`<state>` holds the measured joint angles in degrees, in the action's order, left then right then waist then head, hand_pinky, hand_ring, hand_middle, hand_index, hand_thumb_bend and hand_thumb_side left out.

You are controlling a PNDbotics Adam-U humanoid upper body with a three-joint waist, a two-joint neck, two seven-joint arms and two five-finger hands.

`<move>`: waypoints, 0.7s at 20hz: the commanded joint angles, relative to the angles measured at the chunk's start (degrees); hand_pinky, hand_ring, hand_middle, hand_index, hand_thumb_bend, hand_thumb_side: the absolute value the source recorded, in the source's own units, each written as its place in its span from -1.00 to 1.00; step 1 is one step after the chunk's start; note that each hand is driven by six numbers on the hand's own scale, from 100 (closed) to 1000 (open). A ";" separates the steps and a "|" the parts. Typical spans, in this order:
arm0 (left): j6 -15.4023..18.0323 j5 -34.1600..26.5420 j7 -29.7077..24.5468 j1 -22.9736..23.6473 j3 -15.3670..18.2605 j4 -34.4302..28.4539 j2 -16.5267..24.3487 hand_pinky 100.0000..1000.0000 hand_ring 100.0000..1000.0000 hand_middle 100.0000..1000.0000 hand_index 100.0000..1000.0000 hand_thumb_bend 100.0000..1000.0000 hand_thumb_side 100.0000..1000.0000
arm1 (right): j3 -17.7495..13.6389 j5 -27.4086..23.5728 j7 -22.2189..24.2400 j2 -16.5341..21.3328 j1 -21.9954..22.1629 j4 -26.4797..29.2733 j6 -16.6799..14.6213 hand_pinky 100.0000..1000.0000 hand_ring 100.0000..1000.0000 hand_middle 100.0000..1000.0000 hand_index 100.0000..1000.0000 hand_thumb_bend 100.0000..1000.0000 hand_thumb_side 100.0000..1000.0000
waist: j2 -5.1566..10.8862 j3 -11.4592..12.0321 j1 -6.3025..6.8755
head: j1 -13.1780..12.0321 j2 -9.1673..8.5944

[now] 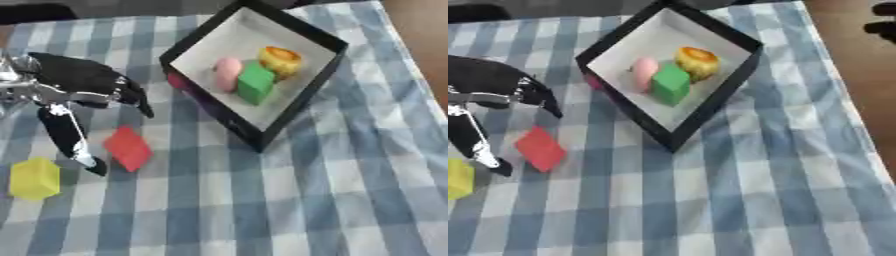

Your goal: Pick up objects on the table and place them in the box.

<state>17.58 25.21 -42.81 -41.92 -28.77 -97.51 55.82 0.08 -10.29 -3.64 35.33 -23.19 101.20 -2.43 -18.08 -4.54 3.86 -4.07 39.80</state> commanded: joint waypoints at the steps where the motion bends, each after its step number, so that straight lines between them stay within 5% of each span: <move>1: 0.39 0.58 -0.67 -1.26 -0.06 0.99 0.40 0.55 0.56 0.45 0.71 0.32 -0.52 | -0.31 0.24 -0.19 0.68 -0.72 0.78 0.03 0.85 0.52 0.54 0.51 -1.00 0.60 | 0.19 -0.01 -0.08 | 0.13 -0.53; 14: 5.35 6.28 -1.05 -3.57 -2.34 8.98 -4.64 0.54 0.55 0.47 0.68 0.20 -0.82 | -0.29 0.28 0.05 0.20 -0.50 0.60 0.11 0.85 0.52 0.55 0.51 -1.00 0.60 | 0.10 -0.07 -0.33 | -0.44 -0.40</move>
<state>21.07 30.90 -42.86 -44.41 -31.50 -88.93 50.32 0.22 -10.29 -3.62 34.53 -23.17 101.19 -2.38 -18.14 -4.60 3.84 -4.40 39.63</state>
